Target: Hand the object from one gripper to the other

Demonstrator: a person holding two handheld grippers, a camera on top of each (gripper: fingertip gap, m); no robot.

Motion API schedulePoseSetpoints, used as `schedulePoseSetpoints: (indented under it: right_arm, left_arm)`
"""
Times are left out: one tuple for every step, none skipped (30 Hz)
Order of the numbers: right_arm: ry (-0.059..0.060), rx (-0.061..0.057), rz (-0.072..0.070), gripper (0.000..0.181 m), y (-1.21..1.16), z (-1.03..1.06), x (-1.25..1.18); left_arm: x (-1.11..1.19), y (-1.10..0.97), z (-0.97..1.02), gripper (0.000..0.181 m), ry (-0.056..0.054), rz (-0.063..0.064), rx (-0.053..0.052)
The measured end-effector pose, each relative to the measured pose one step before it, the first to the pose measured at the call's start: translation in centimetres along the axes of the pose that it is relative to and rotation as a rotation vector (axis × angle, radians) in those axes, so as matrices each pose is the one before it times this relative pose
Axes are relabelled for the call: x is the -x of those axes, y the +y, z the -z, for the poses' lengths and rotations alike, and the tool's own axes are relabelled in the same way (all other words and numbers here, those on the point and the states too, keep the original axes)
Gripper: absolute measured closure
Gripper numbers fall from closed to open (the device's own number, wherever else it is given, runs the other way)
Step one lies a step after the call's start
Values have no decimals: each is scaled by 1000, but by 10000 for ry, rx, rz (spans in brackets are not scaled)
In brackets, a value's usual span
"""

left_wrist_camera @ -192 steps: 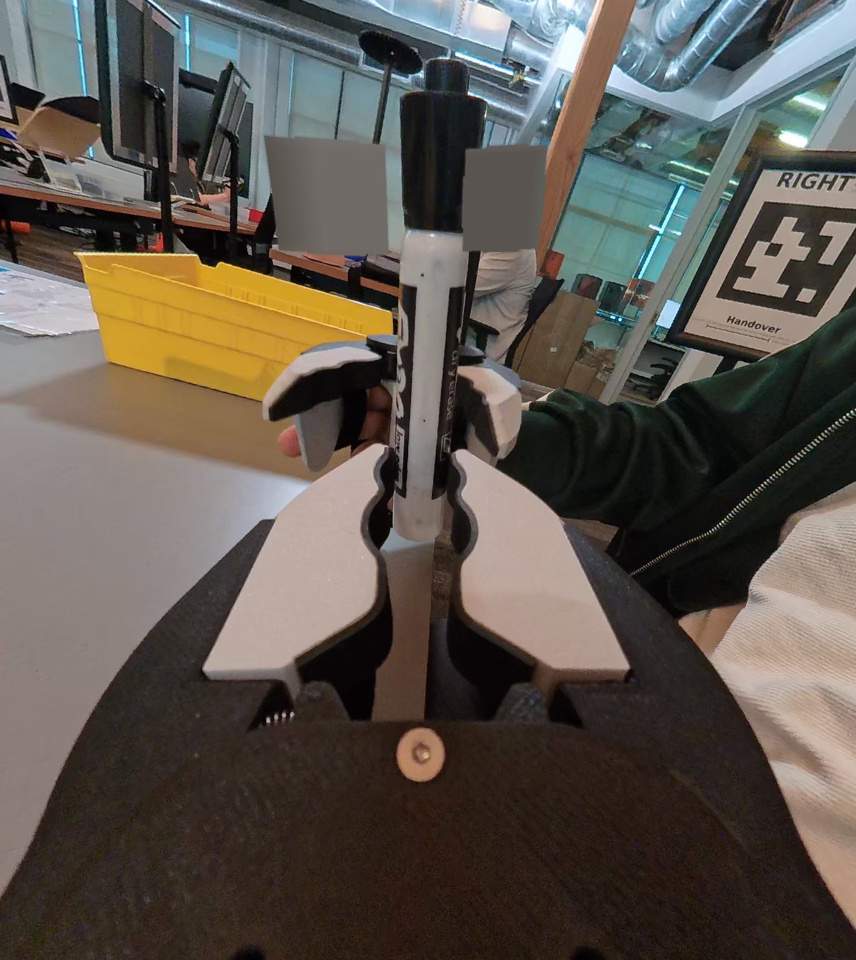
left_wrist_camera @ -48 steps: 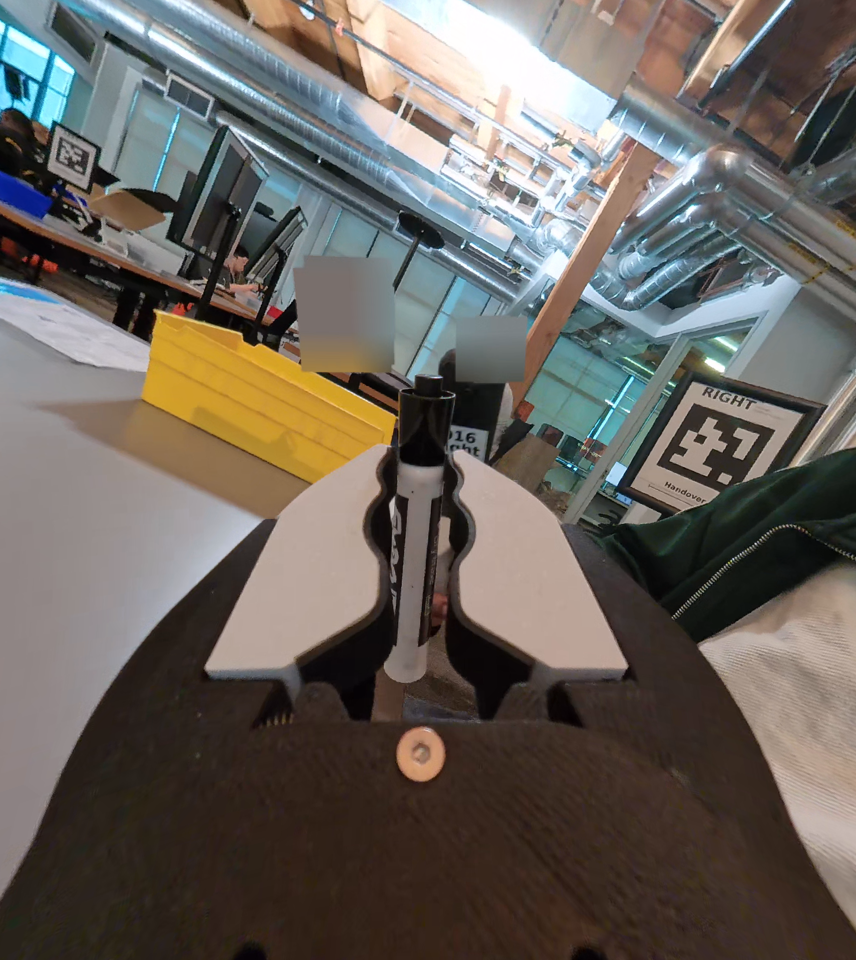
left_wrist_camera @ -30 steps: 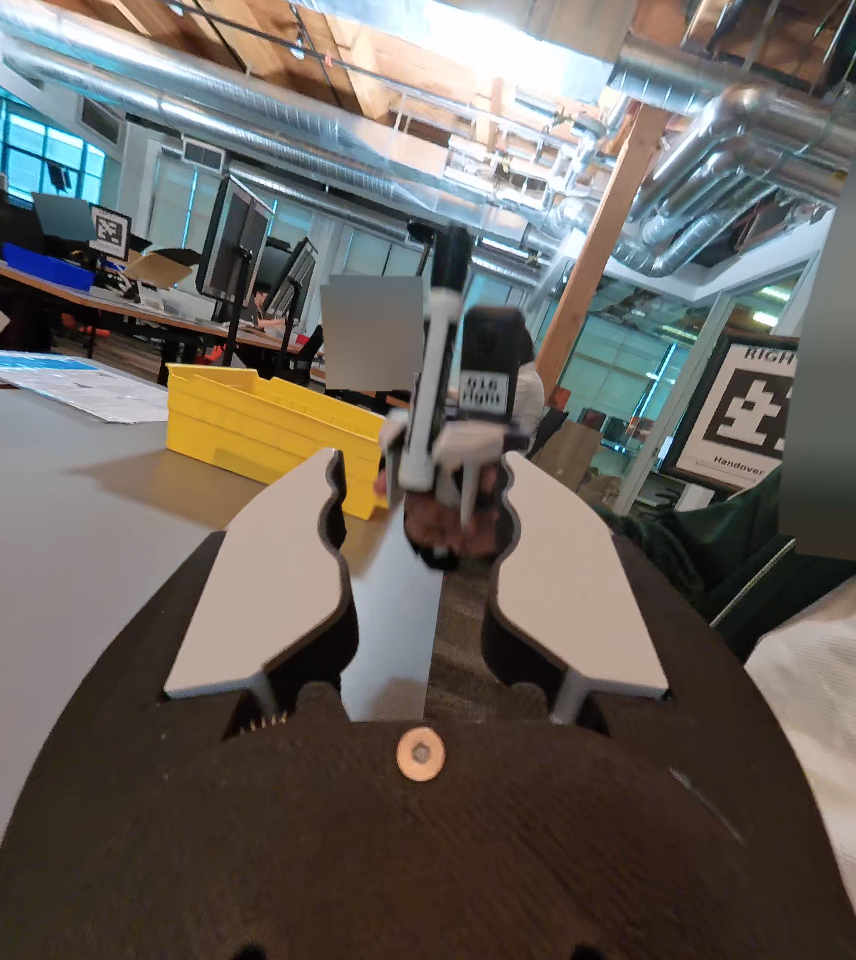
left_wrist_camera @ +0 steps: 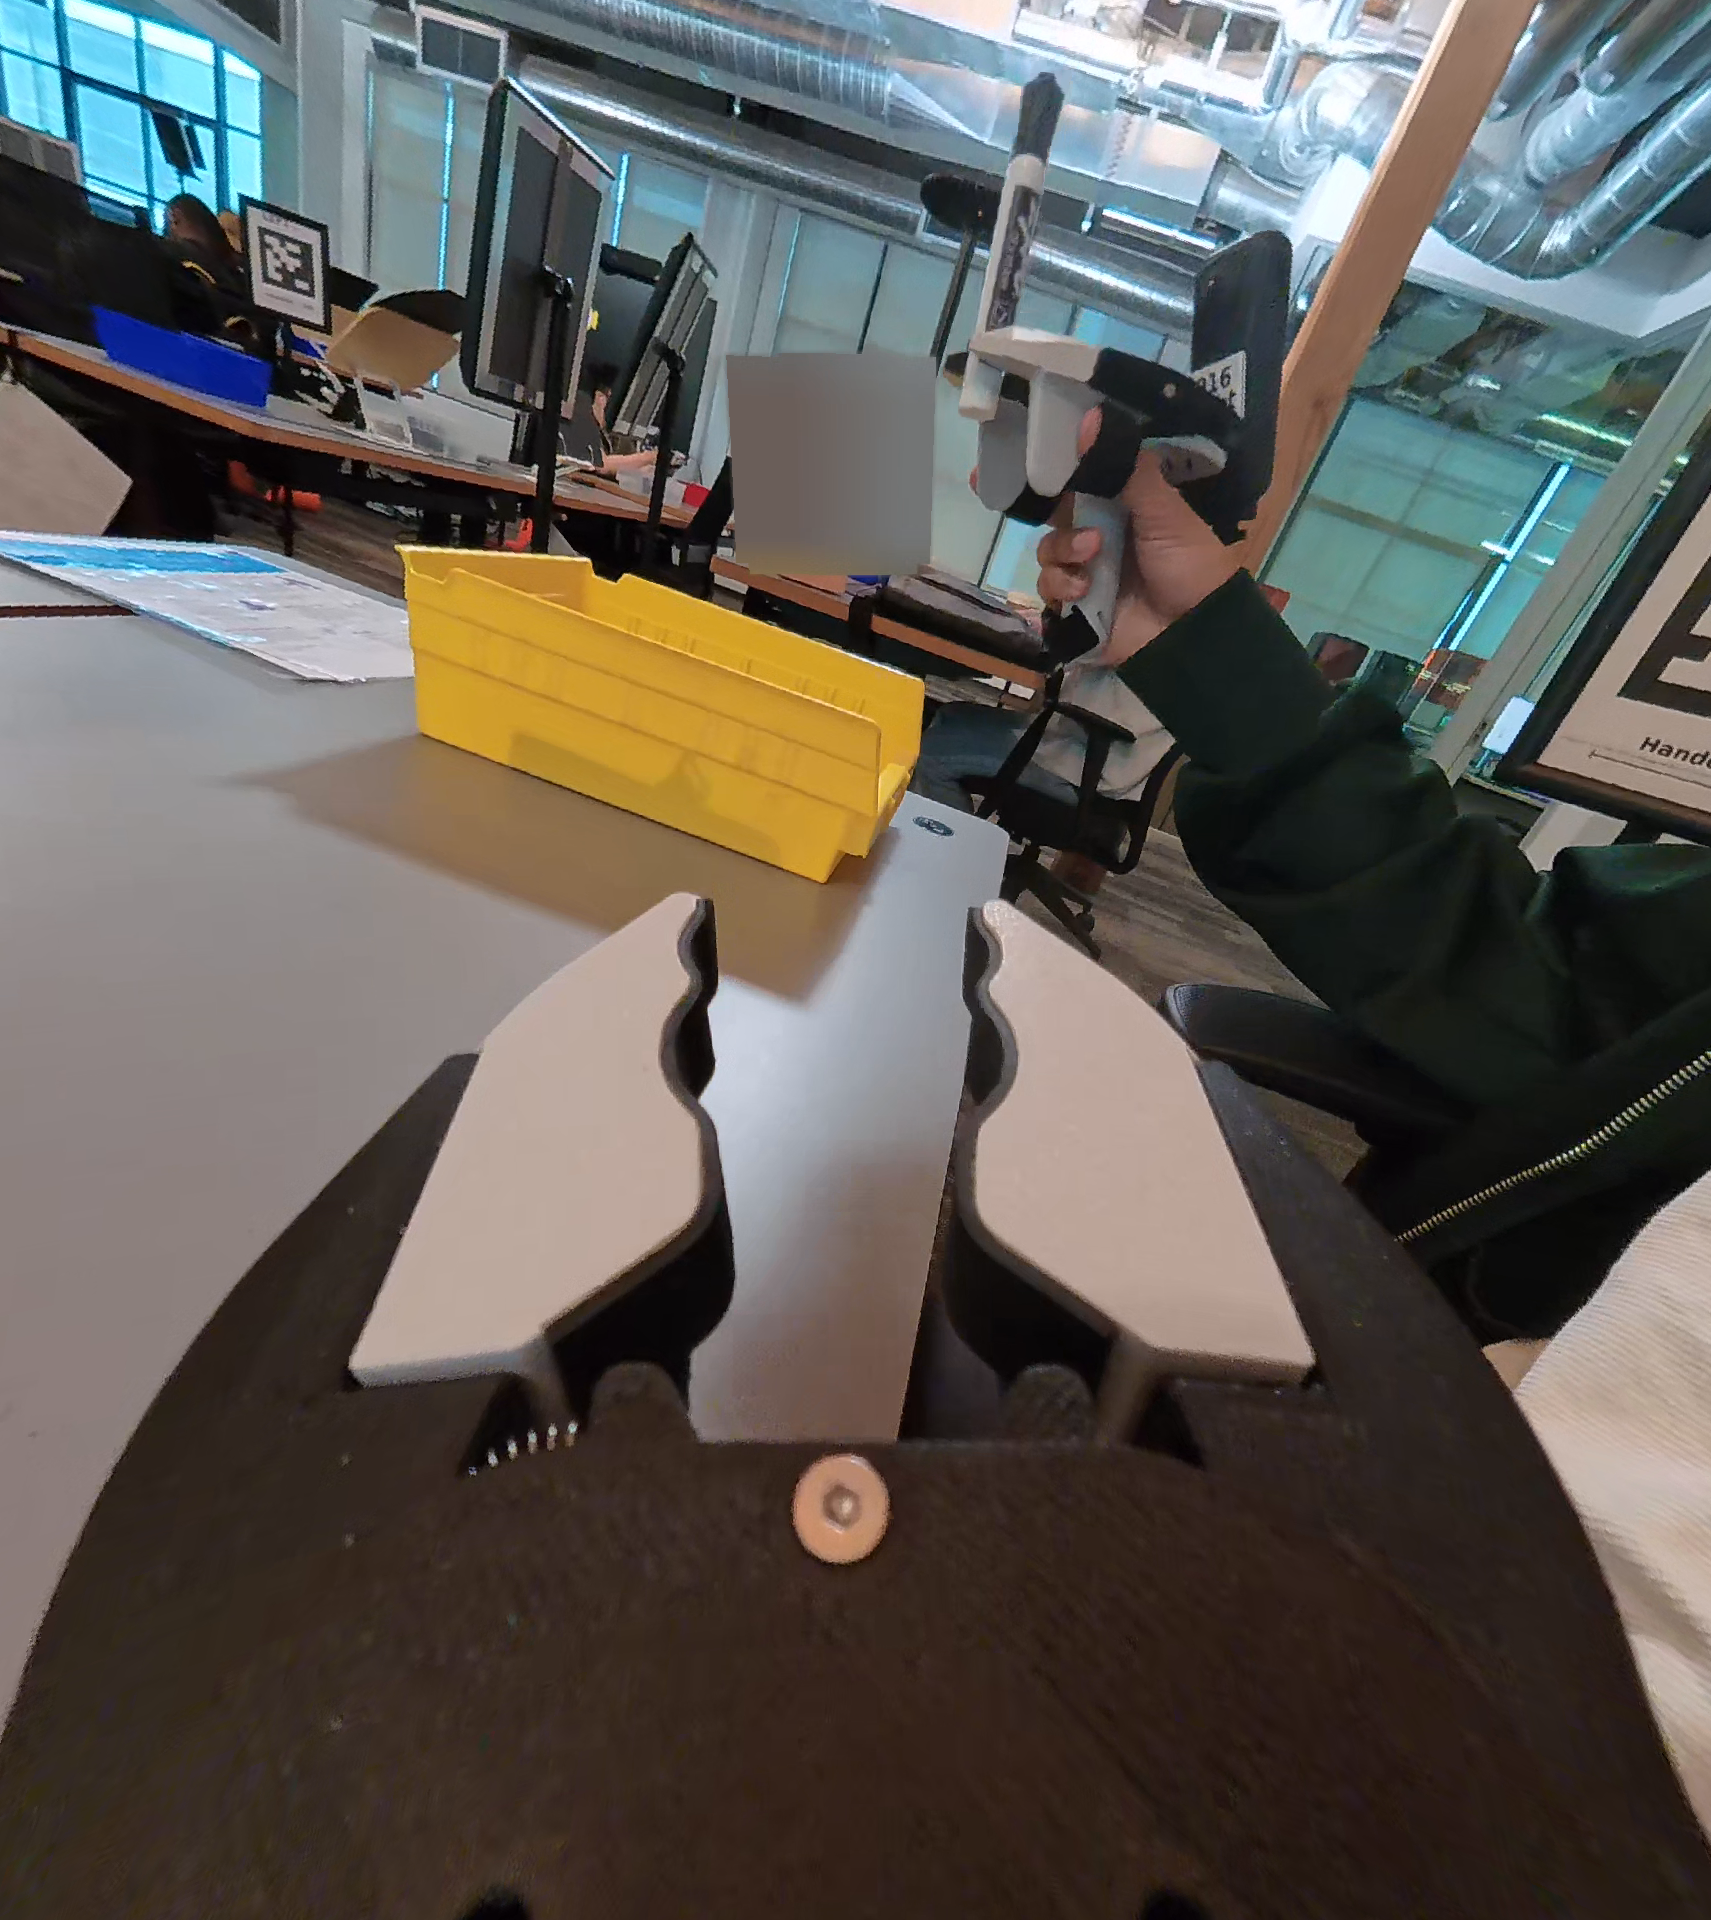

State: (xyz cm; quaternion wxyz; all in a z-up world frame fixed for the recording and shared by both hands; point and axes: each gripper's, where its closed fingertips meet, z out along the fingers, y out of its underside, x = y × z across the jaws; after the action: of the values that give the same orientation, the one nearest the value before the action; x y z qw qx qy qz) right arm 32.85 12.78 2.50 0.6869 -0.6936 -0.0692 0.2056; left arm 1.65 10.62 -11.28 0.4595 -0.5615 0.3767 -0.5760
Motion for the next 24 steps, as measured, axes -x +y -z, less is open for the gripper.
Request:
schedulePoseSetpoints:
  right_arm:
    - [407,196,89,162,285,307,-1074]
    - [428,251,75,161,453,251,-1163]
    - [506,292,94,161,594,197,-1302]
    - [475,297,84,161,711,89,-1255]
    - [371,298,-6,161,843,-67,-1129]
    - [294,339,-124,162,1012,-246,-1031]
    - [261,385,-150,162,1166,-410,-981]
    - [262,427,-115,162,1302,-560,-954]
    - [277,508,-84,162,1472,-690,-934]
    - [303,623,-27,162,1638,-794,-919]
    - [395,646,80,162,1627,-848,-977]
    - [486,527,179,162,1371,-778,-971]
    - [508,422,254,161,1075,-668,-890]
    - [478,381,248,161,829,-534,-777]
    - [390,338,216,161,599,-390,-628]
    - [323,276,171,161,386,-280,-536]
    - [284,249,109,161,278,-229,-504]
    - [227,286,53,161,283,-245,-472]
    - [140,288,15,161,289,-297,-364]
    - [99,226,-20,161,202,-311,-297]
    - [76,156,-25,161,128,-307,-270]
    - [38,122,-15,161,63,-271,-209]
    - [-12,48,36,162,-31,-220,-111]
    - [-30,-44,51,162,-126,-155,-68]
  left_arm:
    - [73,73,5,136,0,32,22]
    - [96,62,7,136,-5,43,12]
    - [96,59,17,136,-5,56,13]
    - [81,46,17,136,-9,50,14]
    - [79,44,11,136,-23,14,17]
    - [65,67,-2,136,-23,-17,40]
    - [34,90,-23,135,-13,-29,64]
    - [4,123,-53,135,5,-44,75]
    - [-13,151,-60,135,4,-49,92]
    - [-12,172,-82,135,9,-43,103]
    - [-21,163,-91,135,16,-27,91]
    - [-31,130,-84,135,16,-15,75]
    - [-39,108,-76,136,16,-15,58]
    - [-31,107,-66,136,12,-19,58]
    - [-25,108,-60,136,8,-22,66]
    - [-18,120,-59,136,10,-32,69]
    - [4,136,-64,136,5,-38,77]
    - [9,142,-59,136,6,-34,84]
    - [7,155,-71,136,13,-22,82]
    - [4,124,-57,136,14,-4,61]
    - [-21,75,-60,136,18,7,29]
    - [-32,40,-53,136,26,20,12]
    - [-50,6,-40,136,31,30,0]
    - [-53,0,-25,136,27,28,-7]
